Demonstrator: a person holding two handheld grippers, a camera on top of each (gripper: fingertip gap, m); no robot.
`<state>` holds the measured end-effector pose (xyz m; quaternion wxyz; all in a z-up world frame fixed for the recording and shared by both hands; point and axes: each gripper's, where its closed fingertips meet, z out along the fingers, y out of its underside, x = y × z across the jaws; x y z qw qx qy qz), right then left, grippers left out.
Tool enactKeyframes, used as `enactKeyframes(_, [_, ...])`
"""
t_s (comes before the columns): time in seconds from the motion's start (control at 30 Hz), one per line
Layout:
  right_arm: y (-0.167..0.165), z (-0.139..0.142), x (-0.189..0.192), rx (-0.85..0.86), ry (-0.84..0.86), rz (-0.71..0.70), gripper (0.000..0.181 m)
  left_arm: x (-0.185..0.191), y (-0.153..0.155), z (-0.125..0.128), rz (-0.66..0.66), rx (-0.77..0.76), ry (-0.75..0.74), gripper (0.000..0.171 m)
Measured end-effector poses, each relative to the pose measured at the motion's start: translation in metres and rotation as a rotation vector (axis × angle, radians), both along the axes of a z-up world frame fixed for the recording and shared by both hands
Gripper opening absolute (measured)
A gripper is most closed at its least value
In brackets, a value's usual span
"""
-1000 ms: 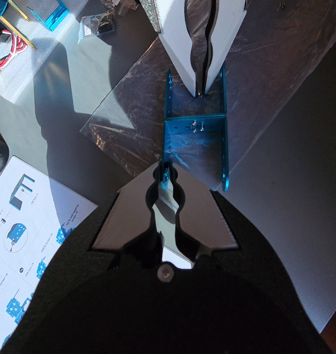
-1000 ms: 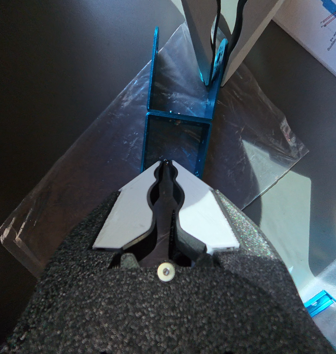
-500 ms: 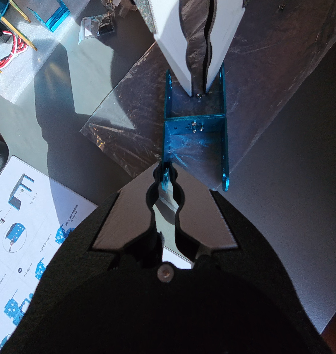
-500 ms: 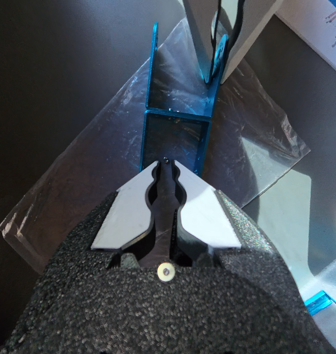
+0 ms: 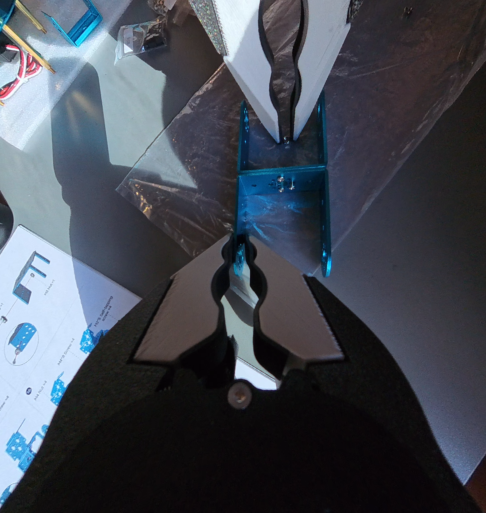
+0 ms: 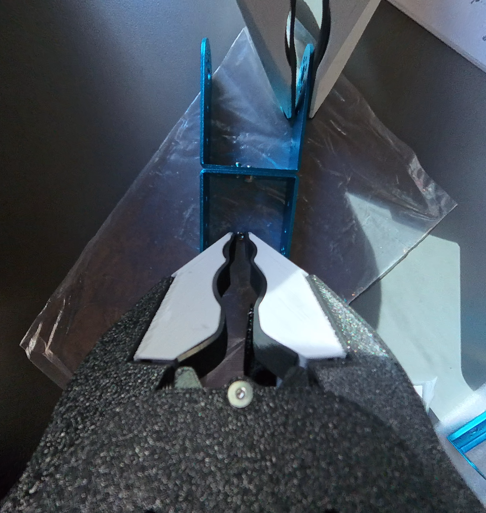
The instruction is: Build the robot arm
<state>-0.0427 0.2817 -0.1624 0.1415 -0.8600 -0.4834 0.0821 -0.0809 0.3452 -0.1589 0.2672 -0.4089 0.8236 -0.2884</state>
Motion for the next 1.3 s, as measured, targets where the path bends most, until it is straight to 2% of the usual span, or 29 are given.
enactKeyframes(0.17, [0.000,0.000,0.000,-0.007,0.031,-0.011,0.005,0.000,0.000,0.001,-0.001,0.013,-0.005,0.005])
enactKeyframes(0.2, [0.001,0.000,0.000,-0.008,0.054,-0.013,0.005,0.002,0.001,0.002,0.007,0.021,-0.016,0.009])
enactKeyframes(0.27, [0.001,0.001,0.000,-0.012,0.114,-0.023,0.005,0.008,0.003,0.013,0.033,0.031,-0.075,0.026])
enactKeyframes(0.33, [0.003,0.006,-0.001,-0.003,0.203,-0.047,0.005,0.010,-0.006,0.026,0.009,-0.006,-0.131,0.029])
enactKeyframes(0.43, [0.004,0.012,-0.007,-0.032,0.360,-0.103,0.004,0.012,-0.014,0.020,-0.013,0.035,-0.117,0.040])
enactKeyframes(0.5, [0.007,0.013,-0.010,-0.043,0.435,-0.155,0.004,0.009,-0.019,0.006,-0.038,0.067,-0.052,0.041])
enactKeyframes(0.53, [0.007,0.012,-0.011,-0.063,0.463,-0.184,0.004,0.009,-0.022,0.006,-0.048,0.059,-0.048,0.037])
enactKeyframes(0.67, [0.009,0.012,-0.011,-0.095,0.587,-0.291,0.004,0.012,-0.025,0.006,-0.057,0.063,-0.044,0.037])
enactKeyframes(0.83, [0.005,0.018,-0.008,-0.101,0.669,-0.344,0.004,0.017,-0.031,0.006,-0.067,0.032,-0.020,0.036])
enactKeyframes(0.97, [-0.002,0.021,-0.008,-0.127,0.724,-0.354,0.004,0.020,-0.036,0.004,-0.004,-0.024,0.010,0.035])
enactKeyframes(1.17, [-0.004,0.033,-0.005,-0.209,0.868,-0.440,0.004,0.015,-0.038,0.007,0.177,-0.077,0.014,0.035])
enactKeyframes(1.3, [-0.002,0.024,-0.009,-0.304,0.902,-0.534,0.004,0.013,-0.041,0.007,0.277,-0.110,-0.003,0.035])
